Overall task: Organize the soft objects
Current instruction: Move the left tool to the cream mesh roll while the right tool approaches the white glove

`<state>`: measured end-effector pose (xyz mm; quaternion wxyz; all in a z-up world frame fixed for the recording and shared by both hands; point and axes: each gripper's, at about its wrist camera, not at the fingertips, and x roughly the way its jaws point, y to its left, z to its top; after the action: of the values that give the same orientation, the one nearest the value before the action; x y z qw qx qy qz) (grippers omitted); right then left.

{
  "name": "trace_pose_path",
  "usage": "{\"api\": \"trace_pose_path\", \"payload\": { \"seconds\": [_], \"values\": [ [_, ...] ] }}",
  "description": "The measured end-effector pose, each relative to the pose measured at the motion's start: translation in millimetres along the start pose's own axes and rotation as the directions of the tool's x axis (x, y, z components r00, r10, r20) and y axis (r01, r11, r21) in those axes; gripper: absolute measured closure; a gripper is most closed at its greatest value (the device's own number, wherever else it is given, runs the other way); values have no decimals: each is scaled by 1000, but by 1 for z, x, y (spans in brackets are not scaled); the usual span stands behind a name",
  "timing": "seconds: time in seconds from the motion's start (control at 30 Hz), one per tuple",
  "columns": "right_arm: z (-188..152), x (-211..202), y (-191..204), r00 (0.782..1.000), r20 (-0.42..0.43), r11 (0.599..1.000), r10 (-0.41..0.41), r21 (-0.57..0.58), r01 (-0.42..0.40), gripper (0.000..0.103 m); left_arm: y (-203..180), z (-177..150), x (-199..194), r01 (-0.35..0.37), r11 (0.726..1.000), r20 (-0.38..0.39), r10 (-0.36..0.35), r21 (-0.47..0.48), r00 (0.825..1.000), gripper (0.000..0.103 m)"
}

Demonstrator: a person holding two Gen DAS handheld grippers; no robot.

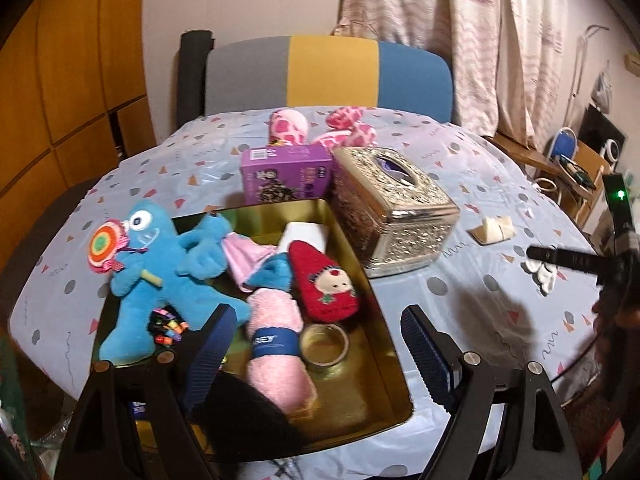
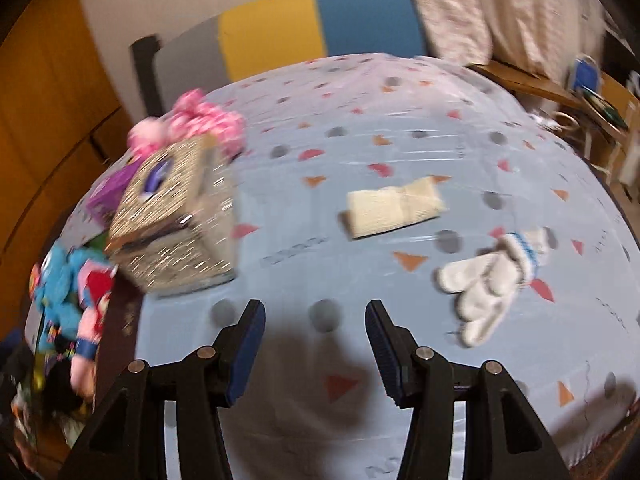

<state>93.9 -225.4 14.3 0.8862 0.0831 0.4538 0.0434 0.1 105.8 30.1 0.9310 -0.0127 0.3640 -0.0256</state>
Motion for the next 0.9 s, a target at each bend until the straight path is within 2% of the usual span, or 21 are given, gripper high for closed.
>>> {"api": "trace_pose_path", "payload": {
  "seconds": [0.2, 0.3, 0.37, 0.53, 0.67, 0.9],
  "values": [
    [19, -10, -46, 990, 94, 985, -106, 146, 92, 50, -13, -1, 4, 20, 1000, -17, -19, 23, 1000, 18],
    [24, -13, -72, 973, 142, 961, -181, 236, 145, 50, -19, 0, 6, 28, 999, -22, -28, 34, 999, 18],
    [24, -17, -94, 963, 158, 929, -217, 336, 154, 50, -24, 0, 7, 38, 998, -23, -37, 46, 999, 18],
    [15, -22, -130, 966, 162, 855, -202, 510, 94, 50, -40, 2, 11, 74, 995, -38, -72, 69, 997, 18],
    [7, -24, -148, 967, 172, 803, -185, 594, 48, 50, -59, 3, 16, 112, 987, -52, -107, 112, 993, 18],
    [4, -25, -151, 971, 183, 788, -157, 616, 11, 50, -94, 8, 28, 180, 970, -85, -167, 165, 982, 18]
  ]
}}
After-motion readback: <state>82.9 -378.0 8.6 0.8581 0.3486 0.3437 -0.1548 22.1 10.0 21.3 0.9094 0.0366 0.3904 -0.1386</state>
